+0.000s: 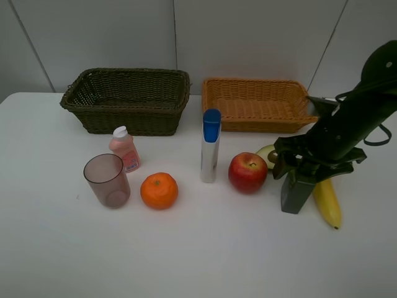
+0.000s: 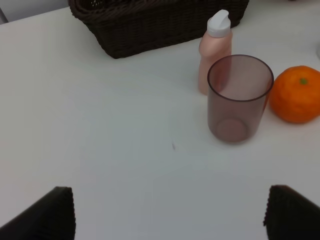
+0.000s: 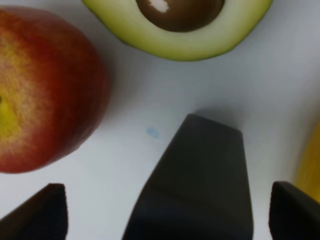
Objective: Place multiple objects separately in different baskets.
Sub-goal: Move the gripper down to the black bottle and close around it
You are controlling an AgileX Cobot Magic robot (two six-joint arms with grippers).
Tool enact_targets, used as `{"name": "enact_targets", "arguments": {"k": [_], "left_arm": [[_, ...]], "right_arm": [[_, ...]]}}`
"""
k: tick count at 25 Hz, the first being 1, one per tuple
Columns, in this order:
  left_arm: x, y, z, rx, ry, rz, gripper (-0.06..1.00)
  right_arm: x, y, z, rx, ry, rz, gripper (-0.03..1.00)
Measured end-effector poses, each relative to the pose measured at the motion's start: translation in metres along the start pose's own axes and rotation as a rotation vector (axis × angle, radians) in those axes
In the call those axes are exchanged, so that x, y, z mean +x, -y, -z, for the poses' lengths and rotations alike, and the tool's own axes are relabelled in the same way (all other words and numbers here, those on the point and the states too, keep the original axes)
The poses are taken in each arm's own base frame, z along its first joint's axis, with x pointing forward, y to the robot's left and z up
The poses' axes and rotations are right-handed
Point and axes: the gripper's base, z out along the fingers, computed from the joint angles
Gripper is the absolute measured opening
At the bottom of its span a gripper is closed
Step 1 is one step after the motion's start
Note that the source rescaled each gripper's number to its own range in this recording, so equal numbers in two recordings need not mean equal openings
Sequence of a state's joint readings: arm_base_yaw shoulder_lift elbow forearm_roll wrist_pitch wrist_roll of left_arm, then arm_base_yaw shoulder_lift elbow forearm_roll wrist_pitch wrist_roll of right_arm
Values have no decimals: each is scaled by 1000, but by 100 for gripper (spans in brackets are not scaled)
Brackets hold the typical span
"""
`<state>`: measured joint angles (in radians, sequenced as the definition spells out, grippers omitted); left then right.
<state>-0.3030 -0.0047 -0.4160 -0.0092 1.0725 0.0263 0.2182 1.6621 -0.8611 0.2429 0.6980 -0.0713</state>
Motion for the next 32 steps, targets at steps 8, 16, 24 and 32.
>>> {"name": "enact_targets", "arguments": {"k": [8, 16, 24, 32], "left_arm": [[0, 0, 0, 0, 0, 0, 100], [0, 0, 0, 0, 0, 0, 100], [0, 0, 0, 0, 0, 0, 100], [0, 0, 0, 0, 0, 0, 100]], "right_arm": [[-1, 0, 0, -4, 5, -4, 24], [0, -1, 0, -5, -1, -6, 9], [1, -1, 1, -5, -17, -3, 9], [-7, -7, 19, -24, -106, 64, 9]]}}
